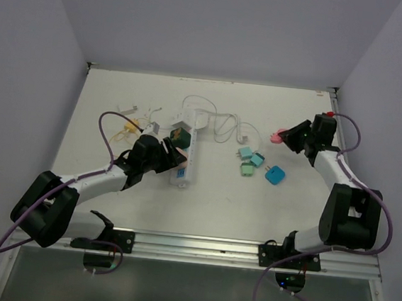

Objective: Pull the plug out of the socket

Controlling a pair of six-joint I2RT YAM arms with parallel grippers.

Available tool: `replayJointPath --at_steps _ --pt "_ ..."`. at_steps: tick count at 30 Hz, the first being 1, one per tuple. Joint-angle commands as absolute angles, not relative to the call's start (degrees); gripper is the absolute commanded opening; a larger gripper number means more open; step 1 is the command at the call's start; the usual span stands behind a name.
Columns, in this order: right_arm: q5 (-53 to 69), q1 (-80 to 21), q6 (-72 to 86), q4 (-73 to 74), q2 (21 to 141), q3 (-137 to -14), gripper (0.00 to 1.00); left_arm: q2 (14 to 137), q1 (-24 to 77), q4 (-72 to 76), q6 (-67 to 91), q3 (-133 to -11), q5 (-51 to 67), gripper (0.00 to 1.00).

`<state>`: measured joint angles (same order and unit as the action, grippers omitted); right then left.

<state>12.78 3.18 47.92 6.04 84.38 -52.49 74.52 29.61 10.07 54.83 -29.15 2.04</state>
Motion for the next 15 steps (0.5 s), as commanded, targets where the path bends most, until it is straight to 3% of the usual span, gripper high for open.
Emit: replayJointPath --at_steps 1,7,10,14,15 --pt "13.27 6.32 47.46 -1.30 86.20 -51.42 0.00 75.85 28.74 5.27 51.86 -27.07 2.28 0.10" --pt "17.39 8.87 50.00 -12.29 94.38 -50.80 0.01 75.76 28.74 6.68 51.24 -26.98 4.39 0.10" --pt "20.30 9.66 50.27 -14.23 98.69 -51.77 0.06 75.76 28.74 7.12 51.15 -26.72 5.18 0.10" --pt "20.83 10.54 50.27 -14.42 100.55 -50.98 0.19 75.85 28.74 7.21 51.06 -26.72 5.45 0.10" --pt "20.48 10.81 50.36 -13.89 100.02 -50.63 0.32 75.68 28.74 7.21 50.98 -26.81 5.45 0.10"
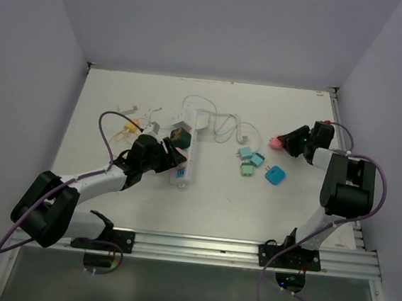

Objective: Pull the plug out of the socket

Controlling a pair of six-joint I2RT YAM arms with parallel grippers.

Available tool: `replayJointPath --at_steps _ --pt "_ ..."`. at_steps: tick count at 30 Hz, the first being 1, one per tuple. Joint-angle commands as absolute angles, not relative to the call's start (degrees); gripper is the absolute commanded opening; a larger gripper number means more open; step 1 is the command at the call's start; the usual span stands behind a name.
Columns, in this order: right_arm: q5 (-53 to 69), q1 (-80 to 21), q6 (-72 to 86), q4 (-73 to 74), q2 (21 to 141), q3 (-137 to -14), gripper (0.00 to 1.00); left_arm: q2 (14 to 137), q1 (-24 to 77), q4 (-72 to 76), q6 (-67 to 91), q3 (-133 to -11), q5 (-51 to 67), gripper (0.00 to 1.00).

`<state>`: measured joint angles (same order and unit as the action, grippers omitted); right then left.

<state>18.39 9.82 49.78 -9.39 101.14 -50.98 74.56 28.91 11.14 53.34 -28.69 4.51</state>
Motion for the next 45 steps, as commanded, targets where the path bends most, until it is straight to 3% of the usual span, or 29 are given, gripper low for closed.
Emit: replayJointPath --at_steps 1,4,7,11,15,25,37,41,44,45 --pt "19.70 11.33 49.84 -13.36 99.67 -50.28 0.40 75.67 28.74 7.21 50.98 -26.72 5.62 0.10" --pt "17.50 11.78 47.56 -8.27 97.66 -50.27 0.62 75.50 28.65 7.29 50.89 -26.63 5.54 0.11" --pt "13.46 11.78 45.54 -1.51 95.46 -51.32 0.76 75.59 28.74 7.73 50.80 -26.46 5.98 0.11" --pt "7.92 11.60 43.69 5.53 91.95 -53.96 0.84 75.67 28.74 7.91 50.63 -26.54 6.41 0.11" --pt "8.17 8.19 42.10 7.29 89.83 -56.86 0.85 76.11 28.74 8.35 50.36 -26.54 6.94 0.11" --pt "12.82 -14.83 44.74 3.87 96.04 -68.89 0.84 76.38 28.74 8.70 50.01 -26.46 7.82 0.11" --pt "16.35 -23.81 45.88 4.66 111.79 -82.17 0.81 76.20 28.74 9.40 49.92 -26.02 8.44 0.11" --pt "19.07 -24.61 46.05 4.22 114.96 -83.84 0.77 76.20 28.74 9.49 49.92 -26.02 8.70 0.11" --pt "21.35 -25.05 46.32 3.78 116.36 -84.20 0.66 76.20 28.65 9.41 49.92 -26.02 8.70 0.11" --pt "21.79 -25.05 46.41 3.34 116.54 -84.11 0.58 76.20 28.74 9.32 50.01 -25.93 8.61 0.11"
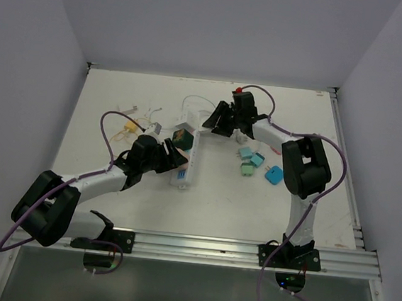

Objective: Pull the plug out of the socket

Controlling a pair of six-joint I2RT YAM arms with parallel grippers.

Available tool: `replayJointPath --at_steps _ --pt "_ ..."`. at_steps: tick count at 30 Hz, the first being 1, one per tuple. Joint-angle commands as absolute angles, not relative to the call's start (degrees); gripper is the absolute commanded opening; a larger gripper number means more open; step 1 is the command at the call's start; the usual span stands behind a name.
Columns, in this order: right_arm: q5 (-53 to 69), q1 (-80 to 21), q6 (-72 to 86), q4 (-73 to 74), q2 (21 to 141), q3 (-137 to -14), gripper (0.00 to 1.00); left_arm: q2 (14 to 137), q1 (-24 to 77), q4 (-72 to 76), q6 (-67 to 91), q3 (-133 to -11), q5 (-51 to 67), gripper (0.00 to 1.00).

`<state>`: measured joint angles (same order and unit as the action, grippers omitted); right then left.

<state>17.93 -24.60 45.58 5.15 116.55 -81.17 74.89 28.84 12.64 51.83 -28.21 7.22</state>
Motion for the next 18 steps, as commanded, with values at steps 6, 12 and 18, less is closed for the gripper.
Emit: replayJointPath --at_steps 6,12,18 --pt "23.20 -25.05 47.02 2.46 114.79 -83.06 0.05 76.46 28.74 8.79 50.36 -26.01 8.26 0.11" --pt "23.64 -24.70 48.69 2.37 112.24 -83.23 0.00 76.73 28.74 7.04 51.59 -25.58 6.78 0.11" --pt "22.50 -23.91 49.92 3.07 108.29 -82.18 0.00 76.47 28.65 4.22 53.52 -25.49 3.79 0.11"
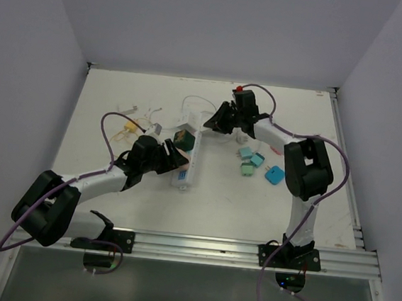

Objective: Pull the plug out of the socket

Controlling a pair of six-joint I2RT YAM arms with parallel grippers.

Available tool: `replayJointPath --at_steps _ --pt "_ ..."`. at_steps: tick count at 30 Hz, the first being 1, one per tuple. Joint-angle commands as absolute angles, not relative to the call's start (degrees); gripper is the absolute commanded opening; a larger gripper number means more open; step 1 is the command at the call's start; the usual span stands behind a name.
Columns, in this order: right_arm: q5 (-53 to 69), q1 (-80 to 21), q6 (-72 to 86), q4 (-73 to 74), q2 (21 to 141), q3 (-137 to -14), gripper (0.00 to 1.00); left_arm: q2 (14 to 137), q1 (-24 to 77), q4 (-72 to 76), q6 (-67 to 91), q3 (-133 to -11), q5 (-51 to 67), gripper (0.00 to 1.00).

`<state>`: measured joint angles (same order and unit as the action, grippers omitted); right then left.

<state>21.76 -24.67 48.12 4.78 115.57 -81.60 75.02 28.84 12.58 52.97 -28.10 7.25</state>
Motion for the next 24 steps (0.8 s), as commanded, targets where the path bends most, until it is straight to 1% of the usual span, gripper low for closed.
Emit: replayJointPath --at_steps 1,11,14,19,24 --pt "22.06 -23.82 49.92 3.16 107.59 -81.92 0.00 76.46 28.65 3.87 53.96 -25.58 3.43 0.11" --pt "23.64 -18.90 49.83 1.67 100.38 -75.42 0.00 77.08 28.48 2.63 54.93 -25.75 2.20 0.10" --pt "23.38 -15.22 49.22 0.27 97.74 -71.20 0.00 77.17 28.48 2.64 54.49 -26.02 2.55 0.10" --pt "24.08 -3.09 49.84 -3.25 96.41 -63.56 0.00 76.64 28.48 3.60 54.40 -25.49 3.16 0.10" --pt "26.89 4.29 46.41 -3.43 100.54 -64.16 0.00 77.26 28.48 5.18 53.70 -25.66 4.83 0.10"
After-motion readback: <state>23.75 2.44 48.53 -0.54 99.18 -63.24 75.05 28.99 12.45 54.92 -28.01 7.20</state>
